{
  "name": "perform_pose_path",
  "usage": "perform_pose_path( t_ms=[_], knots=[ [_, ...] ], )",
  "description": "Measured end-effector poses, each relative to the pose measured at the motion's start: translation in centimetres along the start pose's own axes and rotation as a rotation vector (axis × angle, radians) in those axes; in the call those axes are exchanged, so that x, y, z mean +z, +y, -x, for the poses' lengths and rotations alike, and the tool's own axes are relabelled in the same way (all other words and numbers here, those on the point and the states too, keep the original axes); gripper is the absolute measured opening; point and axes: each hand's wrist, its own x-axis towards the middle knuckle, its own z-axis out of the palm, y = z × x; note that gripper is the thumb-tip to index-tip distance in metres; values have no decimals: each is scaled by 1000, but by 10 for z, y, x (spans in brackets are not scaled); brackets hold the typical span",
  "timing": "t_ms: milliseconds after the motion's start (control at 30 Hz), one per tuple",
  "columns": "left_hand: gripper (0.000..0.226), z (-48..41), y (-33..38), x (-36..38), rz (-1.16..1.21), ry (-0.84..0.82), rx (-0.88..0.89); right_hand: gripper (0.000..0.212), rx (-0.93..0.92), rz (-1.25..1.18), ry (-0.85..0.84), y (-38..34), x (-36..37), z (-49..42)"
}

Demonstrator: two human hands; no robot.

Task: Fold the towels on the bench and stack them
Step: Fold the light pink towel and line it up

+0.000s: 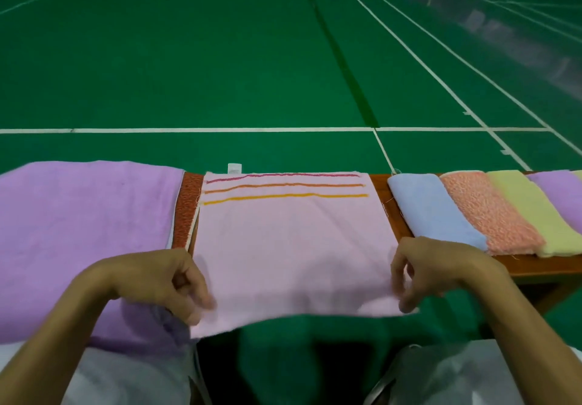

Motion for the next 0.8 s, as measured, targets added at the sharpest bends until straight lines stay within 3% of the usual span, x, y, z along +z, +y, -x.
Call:
perform_pose_path(
  t_ms=[67, 133, 200, 267, 300, 367, 467, 567, 800],
  knots=[
    [18, -5, 5, -1, 40, 203, 70, 16, -107, -57, 29, -2, -5, 1],
    [15, -21, 13, 3, 161, 540, 152, 9, -205, -225, 177, -10, -4, -9],
    [10, -46, 21, 10, 163, 881, 232, 11, -208, -371, 532, -23, 5, -33],
    [27, -73, 23, 19, 8, 1049, 247, 26, -166, -162, 904, -43, 20, -63],
    [43, -86, 21, 23, -125, 1054, 251, 43, -182, -59, 957, -56, 28, -76],
    [63, -109, 23, 34, -386, 1021, 271, 68, -302, 13, 866, -78, 41, -97],
    [70, -129, 28, 45, -581, 918, 232, 76, -374, 115, 684, -94, 54, -121],
    [78, -134, 26, 46, -600, 842, 63, 82, -239, 126, 651, -79, 53, -128],
    [75, -114, 2, 31, -552, 920, -145, 87, 97, 35, 715, -17, 38, -124]
  ],
)
